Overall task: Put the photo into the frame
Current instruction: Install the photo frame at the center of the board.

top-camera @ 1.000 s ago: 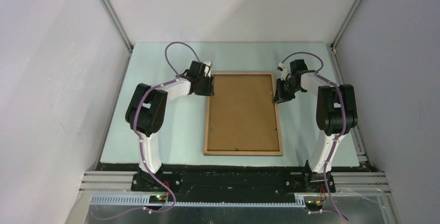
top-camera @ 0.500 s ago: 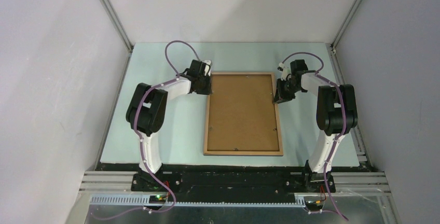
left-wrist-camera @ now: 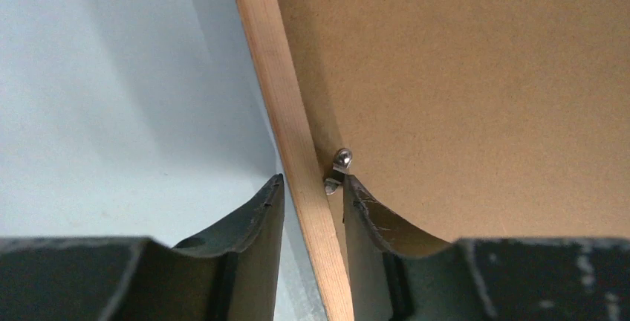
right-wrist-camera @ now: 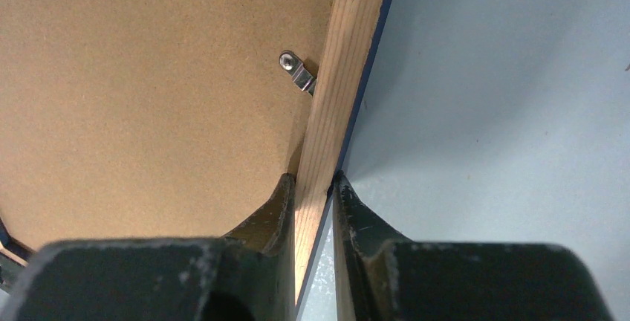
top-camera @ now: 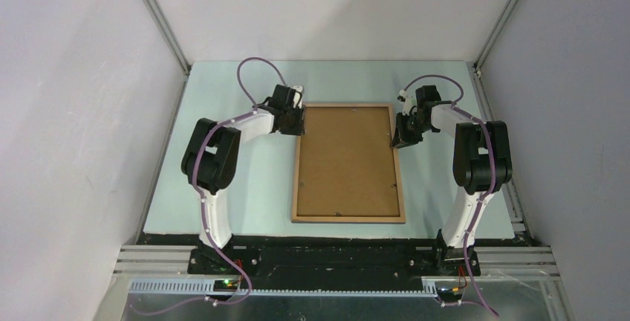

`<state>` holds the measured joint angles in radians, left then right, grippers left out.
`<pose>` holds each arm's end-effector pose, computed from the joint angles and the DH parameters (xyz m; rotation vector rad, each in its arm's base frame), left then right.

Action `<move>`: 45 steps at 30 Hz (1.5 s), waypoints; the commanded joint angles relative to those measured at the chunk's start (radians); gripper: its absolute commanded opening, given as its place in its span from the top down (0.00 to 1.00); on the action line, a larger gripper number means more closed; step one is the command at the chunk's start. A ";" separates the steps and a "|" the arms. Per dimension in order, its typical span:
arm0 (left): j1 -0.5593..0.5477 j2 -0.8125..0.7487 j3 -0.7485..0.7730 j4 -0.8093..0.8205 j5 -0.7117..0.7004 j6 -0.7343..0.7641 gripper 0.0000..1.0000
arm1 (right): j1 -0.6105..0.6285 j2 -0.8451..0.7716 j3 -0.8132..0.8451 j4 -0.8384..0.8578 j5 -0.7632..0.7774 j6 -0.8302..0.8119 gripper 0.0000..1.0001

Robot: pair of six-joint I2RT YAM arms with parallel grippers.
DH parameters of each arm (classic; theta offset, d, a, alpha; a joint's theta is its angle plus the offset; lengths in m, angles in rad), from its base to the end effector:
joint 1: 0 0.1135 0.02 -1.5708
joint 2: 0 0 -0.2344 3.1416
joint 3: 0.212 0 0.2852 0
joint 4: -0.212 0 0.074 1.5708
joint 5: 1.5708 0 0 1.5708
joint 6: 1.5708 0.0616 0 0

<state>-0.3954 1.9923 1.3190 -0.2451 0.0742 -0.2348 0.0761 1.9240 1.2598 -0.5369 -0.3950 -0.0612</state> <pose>0.4168 -0.1789 0.0928 0.2338 2.5102 -0.3533 0.4019 0.0544 0.0868 -0.2887 2.7120 0.5492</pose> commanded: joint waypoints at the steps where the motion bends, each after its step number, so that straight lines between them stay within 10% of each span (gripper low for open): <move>1: -0.009 0.023 0.041 0.045 -0.003 0.019 0.58 | 0.008 -0.004 -0.026 -0.064 -0.036 -0.054 1.00; 45: -0.009 -0.011 0.045 -0.033 -0.028 0.157 0.51 | 0.002 -0.003 -0.027 -0.066 -0.038 -0.052 1.00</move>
<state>-0.4030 2.0155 1.3449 -0.2230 0.0582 -0.1188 0.0738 1.9240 1.2587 -0.5362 -0.4004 -0.0631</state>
